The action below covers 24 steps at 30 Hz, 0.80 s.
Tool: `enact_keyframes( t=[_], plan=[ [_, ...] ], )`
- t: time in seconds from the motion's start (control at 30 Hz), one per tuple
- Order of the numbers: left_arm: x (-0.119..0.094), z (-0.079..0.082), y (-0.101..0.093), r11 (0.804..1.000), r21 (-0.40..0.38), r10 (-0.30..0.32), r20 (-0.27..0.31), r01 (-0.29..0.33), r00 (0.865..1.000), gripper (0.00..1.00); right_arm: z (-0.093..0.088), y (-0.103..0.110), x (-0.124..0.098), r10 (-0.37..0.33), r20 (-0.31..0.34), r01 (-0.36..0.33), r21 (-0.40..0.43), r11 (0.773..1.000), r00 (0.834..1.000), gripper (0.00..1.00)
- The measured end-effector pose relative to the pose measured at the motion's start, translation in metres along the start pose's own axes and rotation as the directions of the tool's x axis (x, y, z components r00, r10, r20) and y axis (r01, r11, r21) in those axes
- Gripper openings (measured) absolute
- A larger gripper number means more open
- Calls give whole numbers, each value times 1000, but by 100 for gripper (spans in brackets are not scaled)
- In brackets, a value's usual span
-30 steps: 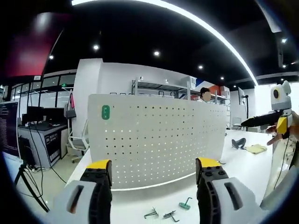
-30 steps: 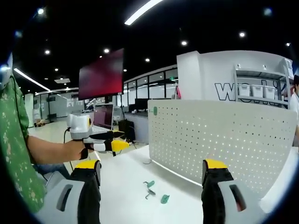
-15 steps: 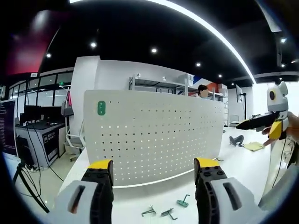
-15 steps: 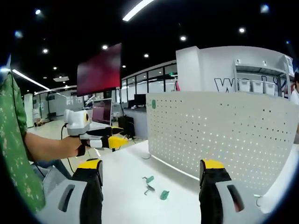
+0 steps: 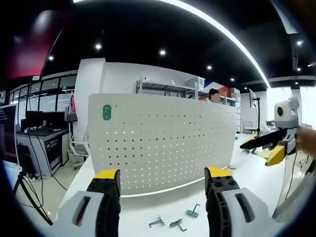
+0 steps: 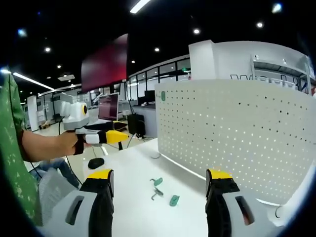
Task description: Insert the hook assembly into the mounting plate slot until the hook locks in place.
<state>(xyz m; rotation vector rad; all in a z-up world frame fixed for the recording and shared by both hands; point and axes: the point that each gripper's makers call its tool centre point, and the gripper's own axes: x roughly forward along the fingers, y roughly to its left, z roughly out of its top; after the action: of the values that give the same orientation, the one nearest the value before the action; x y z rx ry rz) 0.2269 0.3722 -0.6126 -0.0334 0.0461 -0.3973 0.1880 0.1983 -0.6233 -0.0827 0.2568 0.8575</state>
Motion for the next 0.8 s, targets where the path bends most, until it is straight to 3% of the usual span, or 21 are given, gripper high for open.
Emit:
enact_keyframes(
  t=[0.23, 0.8],
  plan=[
    [-2, -3, -2, 1000, 0, -2, -7, 2, 1000, 71, -12, -2, 13, 18, -27, -18, 7, 1000, 999, 76],
    [-7, -30, -9, 1000, -7, -28, -77, 27, 997, 70, -50, -9, 43, 52, -118, -47, 40, 998, 992, 73]
  ],
)
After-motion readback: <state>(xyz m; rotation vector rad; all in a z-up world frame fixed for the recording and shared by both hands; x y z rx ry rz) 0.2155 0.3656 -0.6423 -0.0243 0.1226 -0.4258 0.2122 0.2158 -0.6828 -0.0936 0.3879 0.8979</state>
